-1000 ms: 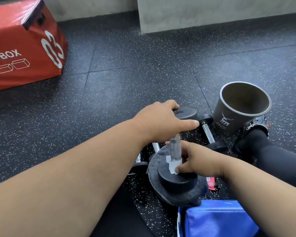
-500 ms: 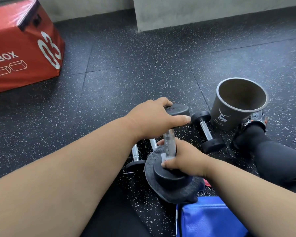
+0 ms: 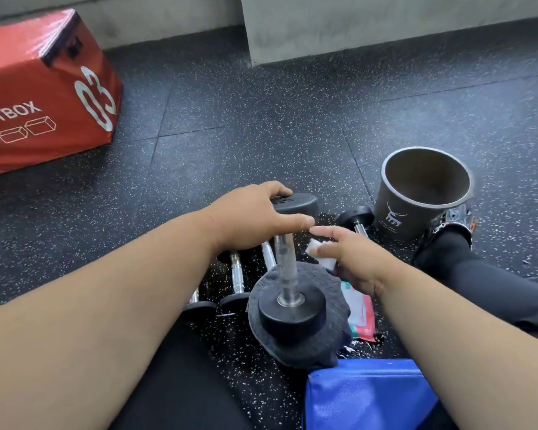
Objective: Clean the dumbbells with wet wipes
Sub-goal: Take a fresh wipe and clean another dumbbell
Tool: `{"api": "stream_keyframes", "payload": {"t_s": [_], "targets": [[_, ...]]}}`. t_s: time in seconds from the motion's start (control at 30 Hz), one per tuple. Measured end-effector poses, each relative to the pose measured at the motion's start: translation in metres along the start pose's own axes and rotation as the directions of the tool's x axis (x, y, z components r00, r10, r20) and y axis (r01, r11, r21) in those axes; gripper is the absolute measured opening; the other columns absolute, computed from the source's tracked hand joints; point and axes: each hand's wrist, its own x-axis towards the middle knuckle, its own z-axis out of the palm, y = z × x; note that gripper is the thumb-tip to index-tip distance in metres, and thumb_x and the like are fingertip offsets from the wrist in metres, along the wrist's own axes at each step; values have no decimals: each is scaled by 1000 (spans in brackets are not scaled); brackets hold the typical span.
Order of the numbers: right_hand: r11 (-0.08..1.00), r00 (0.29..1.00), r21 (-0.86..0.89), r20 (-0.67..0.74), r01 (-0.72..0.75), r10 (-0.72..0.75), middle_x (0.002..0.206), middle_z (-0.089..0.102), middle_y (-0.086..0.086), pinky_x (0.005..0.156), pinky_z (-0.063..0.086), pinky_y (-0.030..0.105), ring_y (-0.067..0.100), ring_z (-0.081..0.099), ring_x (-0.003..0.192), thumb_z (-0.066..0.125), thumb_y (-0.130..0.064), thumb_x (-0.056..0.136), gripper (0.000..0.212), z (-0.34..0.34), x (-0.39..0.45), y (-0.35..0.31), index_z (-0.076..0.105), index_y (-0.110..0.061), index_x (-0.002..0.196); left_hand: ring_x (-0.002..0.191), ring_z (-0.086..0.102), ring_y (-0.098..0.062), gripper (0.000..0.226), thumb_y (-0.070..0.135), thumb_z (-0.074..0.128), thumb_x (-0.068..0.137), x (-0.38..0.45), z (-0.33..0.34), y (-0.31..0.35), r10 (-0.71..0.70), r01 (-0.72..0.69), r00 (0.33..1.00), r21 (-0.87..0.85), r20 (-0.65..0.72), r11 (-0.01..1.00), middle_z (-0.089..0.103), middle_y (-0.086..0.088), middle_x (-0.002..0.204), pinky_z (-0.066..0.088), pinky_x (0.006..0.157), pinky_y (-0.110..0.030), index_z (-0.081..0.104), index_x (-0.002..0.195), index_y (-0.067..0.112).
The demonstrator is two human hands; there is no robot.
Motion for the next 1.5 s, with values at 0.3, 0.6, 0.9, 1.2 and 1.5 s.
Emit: {"api": "stream_keyframes", "payload": {"t_s": [0.3,0.6,0.9,1.2,1.5], "targets": [[983,980,-117,156,144,-125,84,64,3,61,48,25,16,60,76,55,14,81,36,35,-21,3,69,-14,98,114,63,8,81,69,88,64,-20,15,9,115,-122,992,-142,-58,982,64,24,132,51,111,-33,64,137,45],[822,964,-504,136,265,-228,74,77,2,82,61,48,16,70,75,58,-19,75,15,46,-35,5,71,-15,83,130,58,8,137,17,101,71,-37,77,4,-180,-4,960,-653,-214,757,50,11,152,43,104,-10,5,169,31],[762,954,-579,238,289,-181,114,74,15,90,55,37,30,70,106,52,-7,99,28,28,-50,-6,66,-8,123,75,75,-25,40,25,78,79,-24,130,0,-433,236,900,-790,-41,566,77,-16,80,61,89,-38,74,108,-1],[956,978,285,-210,75,-14,104,68,13,59,50,33,25,69,84,42,5,94,41,-19,-52,-15,67,-17,118,55,47,-18,31,12,63,104,12,125,25,-529,205,845,-865,-79,457,54,-1,56,45,58,-29,58,74,15],[844,922,532,-286,-72,259,119,67,10,56,61,30,22,73,85,42,-7,104,33,-60,-25,-3,69,-22,114,40,45,-14,31,22,68,102,68,106,23,-592,360,795,-887,129,290,46,-1,51,44,43,-24,58,74,16]]}}
